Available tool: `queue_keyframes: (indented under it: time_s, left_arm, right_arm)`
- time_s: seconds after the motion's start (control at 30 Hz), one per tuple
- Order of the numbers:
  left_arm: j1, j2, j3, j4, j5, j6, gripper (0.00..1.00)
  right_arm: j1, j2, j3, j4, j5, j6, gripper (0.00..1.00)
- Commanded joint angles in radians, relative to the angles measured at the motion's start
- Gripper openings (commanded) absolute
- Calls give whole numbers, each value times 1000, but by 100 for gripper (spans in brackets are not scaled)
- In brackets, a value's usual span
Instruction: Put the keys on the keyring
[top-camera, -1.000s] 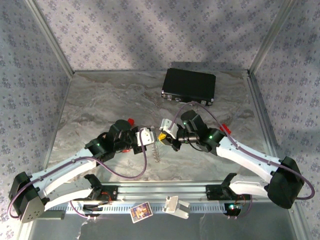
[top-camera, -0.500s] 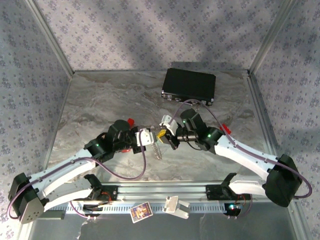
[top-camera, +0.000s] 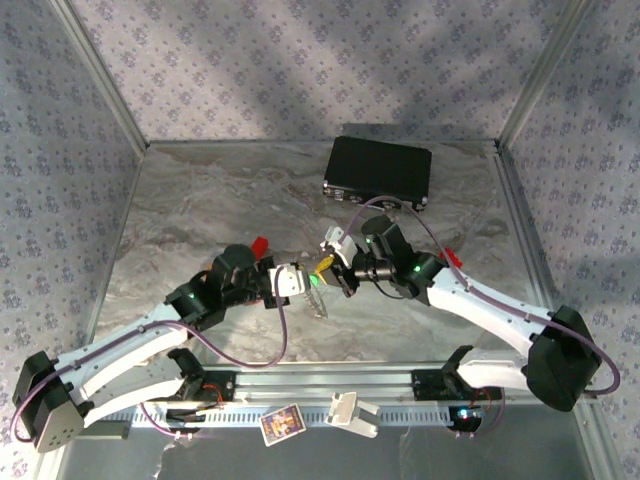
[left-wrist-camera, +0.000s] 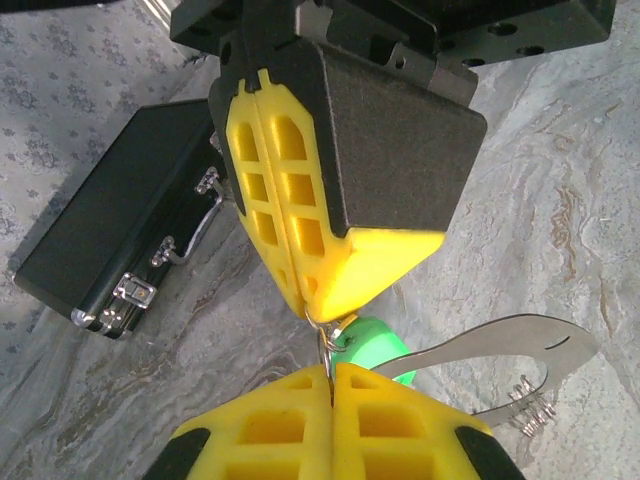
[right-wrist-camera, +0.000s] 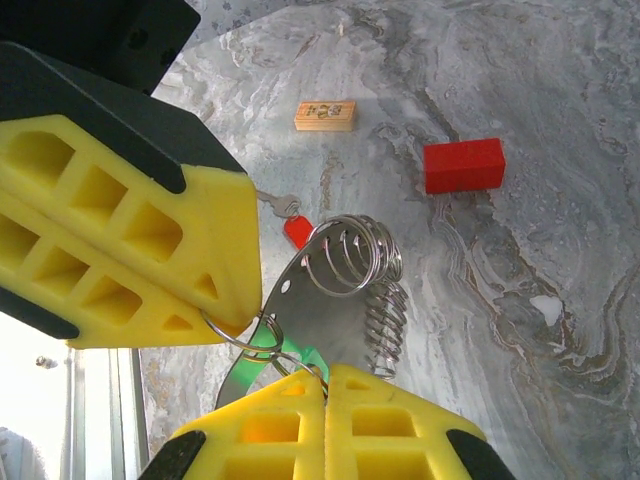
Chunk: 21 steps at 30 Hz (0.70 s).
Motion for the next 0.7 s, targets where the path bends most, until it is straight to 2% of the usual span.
queue_keyframes:
  time_s: [0.0, 0.13, 0.23, 0.37, 0.5, 0.67]
  left_arm:
    - [-13, -30, -22, 108, 30, -38, 0]
    - [-14, -42, -52, 189, 25, -106, 0]
    - [-13, -51, -72, 243, 23, -178, 0]
    - [-8, -67, -138, 349, 13, -338, 0]
    - [-3, -106, -189, 428, 22, -435, 0]
    - [71, -147, -253, 558, 151, -544, 0]
  right_arm:
    - [-10, 17, 30, 9, -24, 16, 0]
    - [-14, 22, 31, -11, -93, -13, 2]
    - [-28, 9, 38, -45, -115, -50, 23]
    - [-49, -53, 30, -69, -123, -113, 39]
    - [-69, -114, -2, -71, -144, -221, 41]
    - [-95, -127, -21, 1, -264, -251, 40]
